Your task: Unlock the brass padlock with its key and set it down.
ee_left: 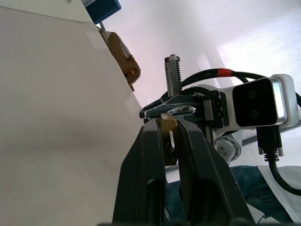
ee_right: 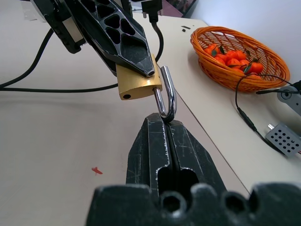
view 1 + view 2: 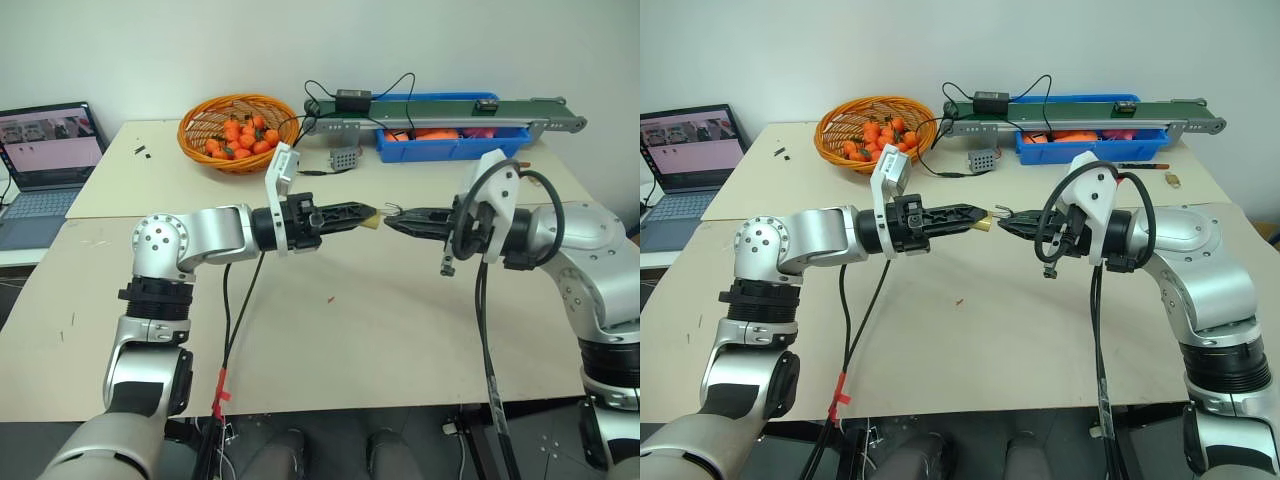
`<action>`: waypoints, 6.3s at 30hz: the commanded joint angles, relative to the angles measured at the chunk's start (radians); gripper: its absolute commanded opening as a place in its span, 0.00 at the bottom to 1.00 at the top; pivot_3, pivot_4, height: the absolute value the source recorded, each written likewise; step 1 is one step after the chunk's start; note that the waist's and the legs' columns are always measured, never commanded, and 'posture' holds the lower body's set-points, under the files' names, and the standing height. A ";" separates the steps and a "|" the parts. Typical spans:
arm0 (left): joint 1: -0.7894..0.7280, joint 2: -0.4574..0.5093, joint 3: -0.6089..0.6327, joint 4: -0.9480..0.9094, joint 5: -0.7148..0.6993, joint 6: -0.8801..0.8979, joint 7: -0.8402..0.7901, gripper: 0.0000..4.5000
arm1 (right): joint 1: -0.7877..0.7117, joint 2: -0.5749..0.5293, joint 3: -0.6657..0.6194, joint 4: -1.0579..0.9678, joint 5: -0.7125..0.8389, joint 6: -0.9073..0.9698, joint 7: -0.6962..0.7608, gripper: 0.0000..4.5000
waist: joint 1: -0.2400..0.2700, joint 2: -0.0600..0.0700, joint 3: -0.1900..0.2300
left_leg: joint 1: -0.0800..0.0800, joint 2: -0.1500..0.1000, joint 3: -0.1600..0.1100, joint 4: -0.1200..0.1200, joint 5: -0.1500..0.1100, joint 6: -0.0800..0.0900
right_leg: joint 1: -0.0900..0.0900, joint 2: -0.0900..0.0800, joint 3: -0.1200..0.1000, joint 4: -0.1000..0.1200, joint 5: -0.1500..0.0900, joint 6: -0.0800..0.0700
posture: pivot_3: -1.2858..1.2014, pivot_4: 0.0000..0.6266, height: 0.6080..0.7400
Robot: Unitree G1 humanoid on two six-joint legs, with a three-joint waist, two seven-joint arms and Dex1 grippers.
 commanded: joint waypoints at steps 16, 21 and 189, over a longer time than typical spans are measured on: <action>-0.021 -0.013 0.014 -0.019 0.005 -0.006 -0.015 0.00 | 0.037 -0.115 -0.071 -0.083 0.071 0.034 0.065 0.01 | 0.005 0.000 0.000 | 0.000 0.000 0.000 0.000 0.000 0.000 | 0.000 0.000 0.000 0.000 0.000 0.000 | 0.52 0.24 1.00; -0.023 -0.015 0.014 -0.016 0.008 -0.002 -0.020 0.00 | 0.037 -0.141 -0.099 -0.113 0.119 0.073 0.063 0.01 | 0.005 0.000 0.000 | 0.000 0.000 0.001 0.000 0.000 0.000 | 0.000 0.000 0.001 0.000 0.000 0.000 | 0.52 0.24 1.00; 0.157 0.372 -0.225 -0.313 1.312 -0.623 -1.196 0.99 | 0.154 -0.285 -0.124 -0.085 0.176 0.131 0.082 0.00 | -0.005 -0.004 0.002 | -0.006 0.001 0.009 -0.002 -0.003 0.005 | -0.008 0.000 0.006 -0.003 0.002 0.002 | 0.52 0.24 1.00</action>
